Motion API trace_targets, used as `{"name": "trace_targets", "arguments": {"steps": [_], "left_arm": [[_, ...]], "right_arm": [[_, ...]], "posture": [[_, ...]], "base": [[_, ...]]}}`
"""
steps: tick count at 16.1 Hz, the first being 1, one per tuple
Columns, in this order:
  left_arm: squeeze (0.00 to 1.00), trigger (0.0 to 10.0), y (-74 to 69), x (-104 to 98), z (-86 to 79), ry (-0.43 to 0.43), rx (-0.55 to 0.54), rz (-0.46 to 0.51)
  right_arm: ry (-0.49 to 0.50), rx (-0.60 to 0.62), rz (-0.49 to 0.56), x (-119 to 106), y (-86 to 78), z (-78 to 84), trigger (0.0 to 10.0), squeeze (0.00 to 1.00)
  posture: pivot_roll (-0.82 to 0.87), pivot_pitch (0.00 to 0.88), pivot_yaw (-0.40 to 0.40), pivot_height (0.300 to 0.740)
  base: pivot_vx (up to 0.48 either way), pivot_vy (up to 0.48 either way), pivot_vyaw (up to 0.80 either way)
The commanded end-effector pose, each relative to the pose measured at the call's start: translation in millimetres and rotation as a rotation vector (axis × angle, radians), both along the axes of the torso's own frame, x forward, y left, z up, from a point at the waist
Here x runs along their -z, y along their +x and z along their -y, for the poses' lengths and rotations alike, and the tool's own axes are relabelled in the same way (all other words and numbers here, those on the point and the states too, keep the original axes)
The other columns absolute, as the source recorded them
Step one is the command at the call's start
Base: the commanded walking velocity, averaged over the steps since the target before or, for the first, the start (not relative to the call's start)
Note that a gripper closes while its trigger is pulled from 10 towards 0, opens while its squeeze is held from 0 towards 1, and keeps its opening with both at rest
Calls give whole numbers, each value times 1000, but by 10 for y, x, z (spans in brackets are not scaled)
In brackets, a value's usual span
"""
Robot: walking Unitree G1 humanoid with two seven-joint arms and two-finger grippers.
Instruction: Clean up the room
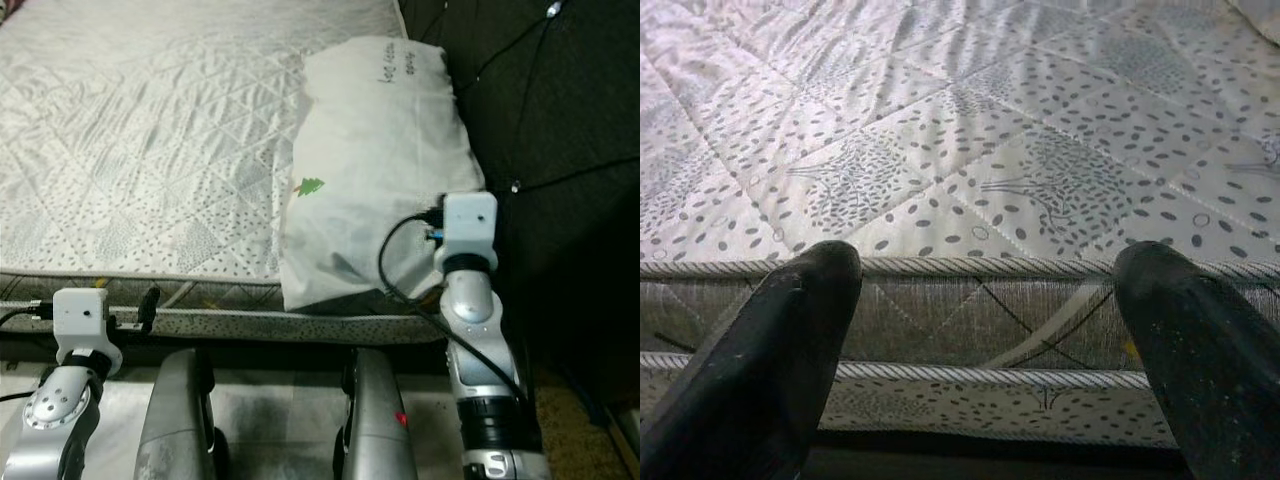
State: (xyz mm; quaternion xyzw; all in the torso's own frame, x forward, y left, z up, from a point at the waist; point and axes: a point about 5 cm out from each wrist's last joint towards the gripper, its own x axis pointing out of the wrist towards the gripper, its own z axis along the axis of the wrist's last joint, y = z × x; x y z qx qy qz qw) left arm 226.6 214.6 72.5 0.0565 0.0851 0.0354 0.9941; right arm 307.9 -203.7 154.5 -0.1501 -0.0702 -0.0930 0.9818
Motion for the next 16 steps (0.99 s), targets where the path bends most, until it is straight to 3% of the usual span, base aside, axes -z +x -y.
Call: {"name": "trace_targets", "arguments": {"steps": [1,3,4,7,8,10,12,13,14,16], "left_arm": [[0,10000,-11,35,-32,7,-16,-12],[0,10000,-16,38,-10,5,-12,-11],[0,10000,-23,37,10,-4,-3,-12],[0,10000,-48,18,23,-12,8,-11],[0,10000,-63,8,6,-5,-2,-9],[0,10000,-109,12,-38,0,-28,-18],[0,10000,-140,16,-65,2,-42,-20],[0,10000,-145,16,-81,3,-49,-21],[0,10000,-132,13,-101,6,-54,-20],[0,10000,-85,6,-118,8,-58,-15]], "right_arm": [[-25,-52,58,-97,-17,-86,10000,1000],[39,-169,47,-93,28,-287,10000,1000],[87,-239,-49,55,88,-443,10000,1000],[153,-330,-152,186,208,-711,10000,1000],[218,-382,-196,225,308,-922,10000,1000],[318,-399,-425,504,380,-1192,10000,1000],[360,-377,-551,684,349,-1228,10000,1000],[387,-369,-566,720,342,-1213,10000,1000],[439,-399,-336,417,418,-1138,10000,1000],[369,-424,-206,204,432,-1077,10000,1000]], "posture": [[86,91,-35,547],[90,93,-36,547],[98,98,-40,547],[115,115,-45,547],[120,127,-49,547],[123,149,-60,547],[131,165,-75,547],[130,167,-77,547],[125,165,-81,547],[105,151,-77,547]], "base": [[0,0,0],[0,0,0],[0,0,0],[0,0,0],[0,0,0],[0,0,0],[0,0,0],[0,0,0],[0,0,0],[0,0,0]]}}
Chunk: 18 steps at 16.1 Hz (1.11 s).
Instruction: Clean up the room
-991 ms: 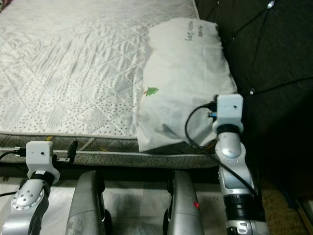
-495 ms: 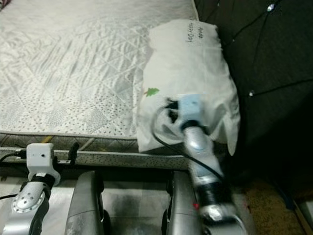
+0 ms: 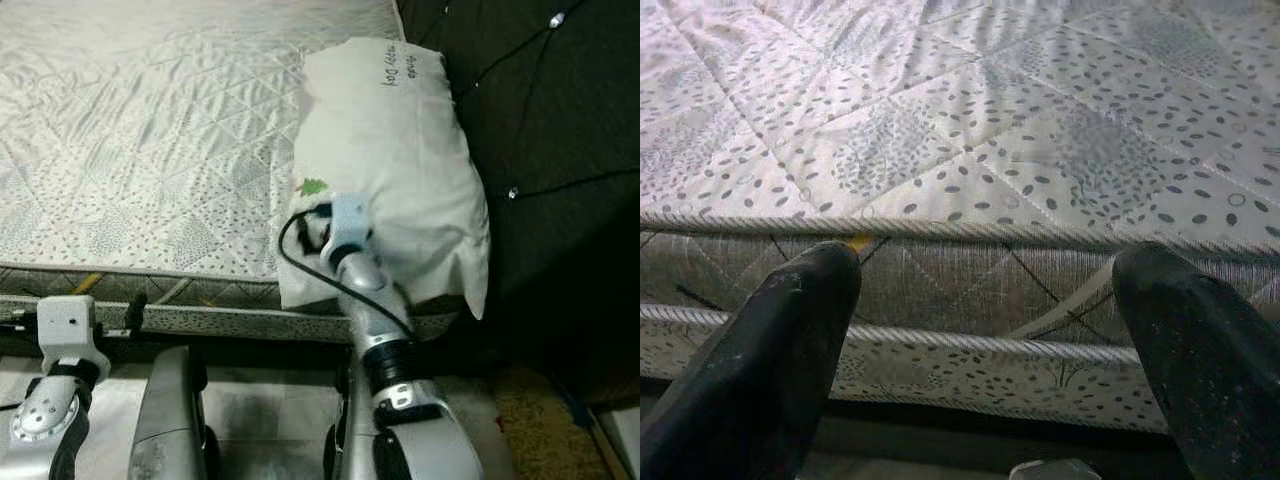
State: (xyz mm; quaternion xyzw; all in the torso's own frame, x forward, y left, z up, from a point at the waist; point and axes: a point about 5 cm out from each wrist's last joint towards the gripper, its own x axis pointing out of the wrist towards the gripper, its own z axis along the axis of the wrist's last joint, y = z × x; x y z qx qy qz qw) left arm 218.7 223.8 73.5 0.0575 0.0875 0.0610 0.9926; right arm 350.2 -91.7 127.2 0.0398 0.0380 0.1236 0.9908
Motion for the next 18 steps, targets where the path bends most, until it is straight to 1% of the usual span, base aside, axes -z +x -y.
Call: {"name": "trace_targets", "arguments": {"steps": [1,2,3,4,6,8,9,10,11,12,13,14,15,17,18], "left_arm": [[0,10000,21,9,-26,2,-7,-5],[0,10000,98,-20,-22,4,-4,15],[0,10000,144,-32,-24,4,-4,21],[0,10000,205,-68,-42,7,-8,38],[0,10000,332,-162,-79,19,-8,81],[0,10000,399,-201,-81,19,-6,105],[0,10000,458,-250,-69,17,7,133],[0,10000,491,-272,-86,11,-5,146],[0,10000,496,-271,-92,7,-11,149],[0,10000,525,-279,-76,7,-10,158],[0,10000,514,-279,-66,6,-9,160],[0,10000,507,-274,-39,-1,-8,160],[0,10000,494,-232,-1,-9,1,153],[0,10000,485,-175,64,-19,29,137],[0,10000,515,-194,106,-24,40,145]], "right_arm": [[-9,29,80,-128,-7,92,10000,1000],[-4,45,128,-196,-44,148,10000,1000],[9,50,138,-215,-43,161,10000,1000],[30,51,182,-281,-86,184,10000,1000],[30,46,248,-358,-200,242,10000,1000],[15,63,236,-302,-259,305,10000,1000],[-11,44,213,-210,-344,353,10000,933],[-24,52,208,-181,-384,386,10000,0],[-17,50,206,-166,-412,398,10000,0],[-9,90,202,-185,-428,416,10000,0],[1,102,197,-192,-446,418,10000,0],[4,98,210,-228,-467,415,10000,0],[-4,90,211,-218,-501,422,10000,0],[-17,108,195,-166,-505,464,10000,0],[-18,124,196,-190,-473,487,10000,0]], "posture": [[105,151,-77,547],[100,130,-74,547],[98,124,-72,547],[91,114,-66,547],[85,70,-62,547],[73,36,-52,547],[63,14,-47,547],[53,0,-44,547],[51,0,-44,547],[51,0,-46,561],[54,0,-45,571],[54,0,-37,580],[44,0,-19,594],[39,0,-14,618],[36,0,-13,628]], "base": [[0,0,0],[0,0,0],[0,0,0],[0,0,0],[0,0,0],[0,0,0],[0,0,0],[0,0,0],[0,0,0],[0,0,0],[0,0,0],[0,0,0],[0,0,0],[0,0,0],[0,0,0]]}}
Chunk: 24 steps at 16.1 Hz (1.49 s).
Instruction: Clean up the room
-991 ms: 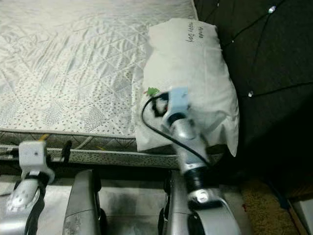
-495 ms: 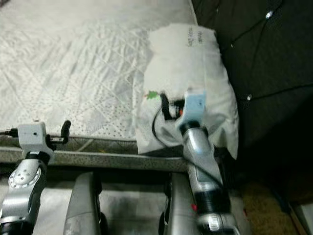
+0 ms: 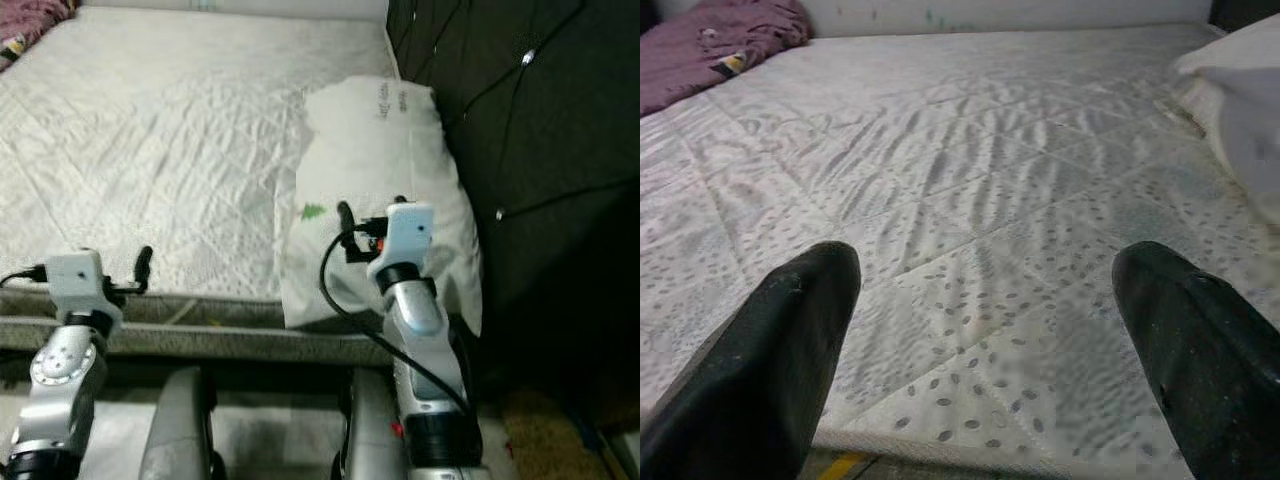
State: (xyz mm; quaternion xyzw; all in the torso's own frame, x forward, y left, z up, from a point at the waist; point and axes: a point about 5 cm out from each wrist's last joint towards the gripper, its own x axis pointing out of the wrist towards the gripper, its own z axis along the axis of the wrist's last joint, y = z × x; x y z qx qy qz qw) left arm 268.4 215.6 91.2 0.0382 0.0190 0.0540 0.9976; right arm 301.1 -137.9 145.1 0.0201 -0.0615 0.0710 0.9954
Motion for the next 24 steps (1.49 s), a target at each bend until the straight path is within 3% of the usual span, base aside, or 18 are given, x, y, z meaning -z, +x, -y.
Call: {"name": "trace_targets", "arguments": {"steps": [1,4,10,20,24], "left_arm": [[0,10000,50,-53,58,3,25,19],[0,10000,45,-77,91,2,62,30],[0,10000,14,-58,101,-3,57,30],[0,10000,-40,7,113,-26,34,-10],[0,10000,-12,-7,103,-21,43,-11]], "right_arm": [[-9,18,5,-56,45,35,10000,0],[-14,27,22,-142,72,49,10000,0],[-21,47,-18,-46,-40,65,10000,0],[-49,73,-95,77,20,115,10000,0],[-38,94,-119,134,20,131,10000,0]], "posture": [[34,7,-14,642],[28,31,-9,675],[19,57,-8,740],[28,72,-16,740],[30,68,-7,740]], "base": [[0,0,0],[0,0,0],[0,0,0],[0,0,-106],[0,431,-600]]}}
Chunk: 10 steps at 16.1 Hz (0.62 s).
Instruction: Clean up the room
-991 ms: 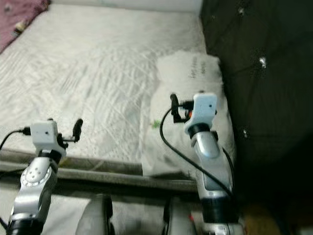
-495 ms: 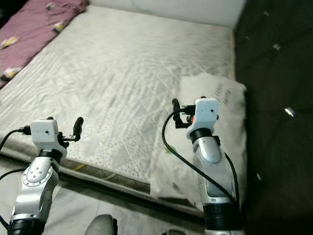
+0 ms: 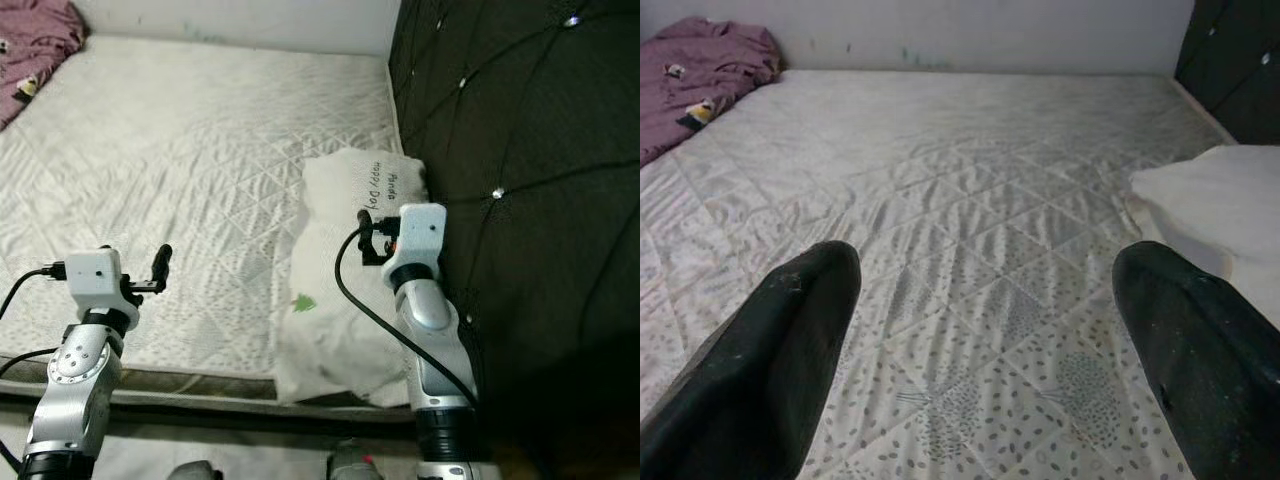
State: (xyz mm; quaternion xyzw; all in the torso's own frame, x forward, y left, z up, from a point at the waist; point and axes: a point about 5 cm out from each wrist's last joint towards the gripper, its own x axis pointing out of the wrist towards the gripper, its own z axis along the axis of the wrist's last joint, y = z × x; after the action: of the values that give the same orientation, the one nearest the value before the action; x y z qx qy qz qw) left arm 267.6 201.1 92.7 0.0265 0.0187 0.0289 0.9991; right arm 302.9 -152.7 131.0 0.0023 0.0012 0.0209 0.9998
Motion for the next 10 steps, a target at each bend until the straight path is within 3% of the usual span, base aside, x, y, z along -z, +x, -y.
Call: {"name": "trace_targets", "arguments": {"steps": [1,3,10], "left_arm": [[0,10000,4,4,-36,4,-5,-13],[0,10000,16,4,-38,6,-6,-14],[0,10000,54,-22,-47,13,-8,0]], "right_arm": [[-2,-7,4,1,4,-18,10000,0],[-18,-12,-2,26,4,-12,10000,0],[-33,-19,-20,89,21,-14,10000,0]], "posture": [[31,65,-6,740],[33,60,-6,740],[36,49,-10,740]], "base": [[0,480,-800],[0,480,-550],[0,480,0]]}}
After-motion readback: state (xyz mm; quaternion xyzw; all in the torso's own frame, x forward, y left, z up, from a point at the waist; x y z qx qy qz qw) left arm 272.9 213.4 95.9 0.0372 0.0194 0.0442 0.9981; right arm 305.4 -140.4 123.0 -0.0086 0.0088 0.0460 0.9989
